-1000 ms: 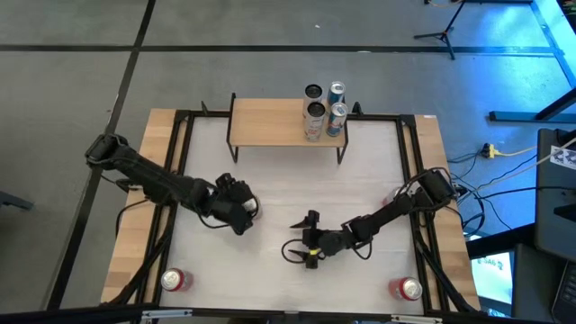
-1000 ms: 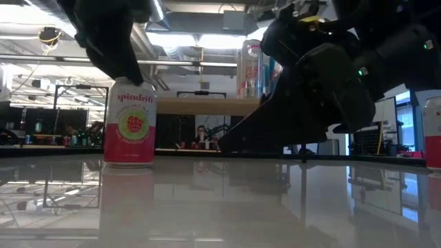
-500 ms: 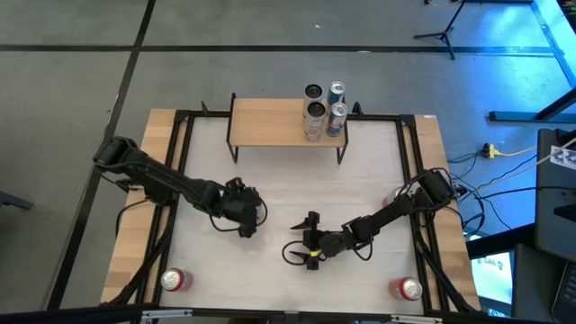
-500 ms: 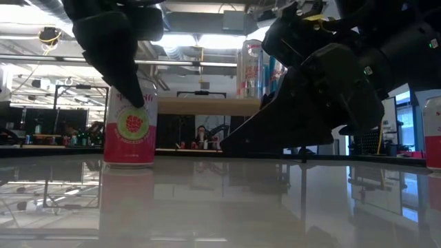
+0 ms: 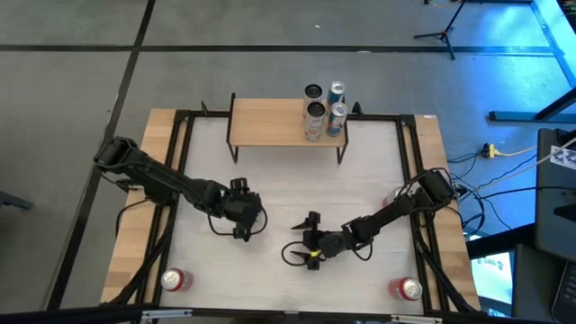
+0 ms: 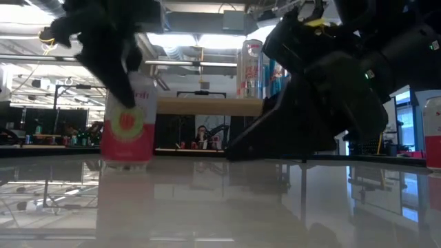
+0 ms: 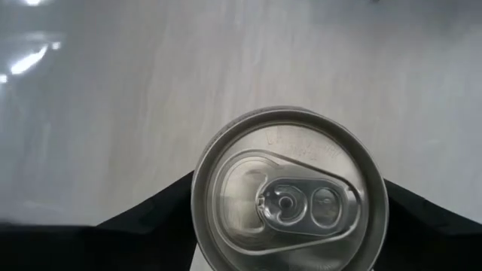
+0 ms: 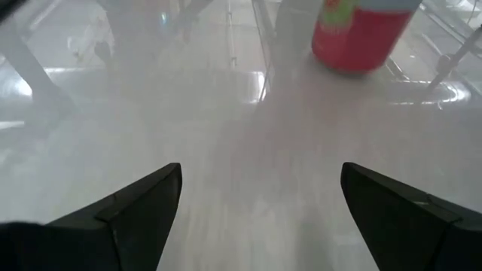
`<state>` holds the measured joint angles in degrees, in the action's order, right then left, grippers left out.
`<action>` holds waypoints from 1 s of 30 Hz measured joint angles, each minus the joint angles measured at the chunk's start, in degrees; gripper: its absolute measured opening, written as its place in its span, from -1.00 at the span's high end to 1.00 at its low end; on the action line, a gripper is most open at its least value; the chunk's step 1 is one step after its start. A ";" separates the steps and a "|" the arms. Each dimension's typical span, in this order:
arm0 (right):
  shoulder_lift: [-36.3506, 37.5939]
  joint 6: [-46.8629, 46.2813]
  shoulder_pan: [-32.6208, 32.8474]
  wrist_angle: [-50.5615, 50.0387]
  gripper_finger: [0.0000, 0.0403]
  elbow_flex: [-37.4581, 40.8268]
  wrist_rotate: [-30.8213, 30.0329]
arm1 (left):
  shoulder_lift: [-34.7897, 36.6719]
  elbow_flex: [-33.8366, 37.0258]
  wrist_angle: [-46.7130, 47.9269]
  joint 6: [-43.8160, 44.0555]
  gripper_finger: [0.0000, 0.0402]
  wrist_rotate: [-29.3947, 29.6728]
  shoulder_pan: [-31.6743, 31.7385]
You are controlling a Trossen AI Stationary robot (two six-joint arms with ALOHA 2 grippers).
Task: Place canned beverage on shelf
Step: Put the left pink white soda can on the shelf
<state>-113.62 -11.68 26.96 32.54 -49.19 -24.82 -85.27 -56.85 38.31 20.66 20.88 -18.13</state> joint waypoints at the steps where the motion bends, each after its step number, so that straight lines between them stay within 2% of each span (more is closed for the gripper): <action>1: 0.00 0.00 0.00 -1.00 -0.80 0.00 0.00 | -0.01 -1.16 0.15 -0.92 -0.35 0.00 0.00; 5: 2.22 -0.31 0.02 -5.73 -0.80 0.04 -0.77 | 0.03 -6.38 1.86 -4.97 -0.35 0.25 1.16; 11: 9.49 -0.19 0.01 -14.14 -0.80 0.47 -1.33 | 0.03 -15.52 7.18 -11.82 -0.37 0.44 5.41; 15: 13.99 1.23 0.00 -14.83 -0.80 3.06 -2.74 | 0.03 -21.50 11.32 -16.35 -0.37 0.03 9.38; 22: 15.74 -0.64 -1.26 -11.95 -0.80 8.52 -2.97 | 0.03 -29.43 13.69 -24.80 -0.37 -6.18 18.94; 30: 15.72 -2.23 -6.74 -11.16 -0.80 10.32 -2.45 | -0.06 -36.03 13.73 -33.48 -0.37 -16.58 32.70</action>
<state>-97.91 -13.91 20.22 21.38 -38.87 -27.27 -85.33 -92.87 52.05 -12.82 4.29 14.57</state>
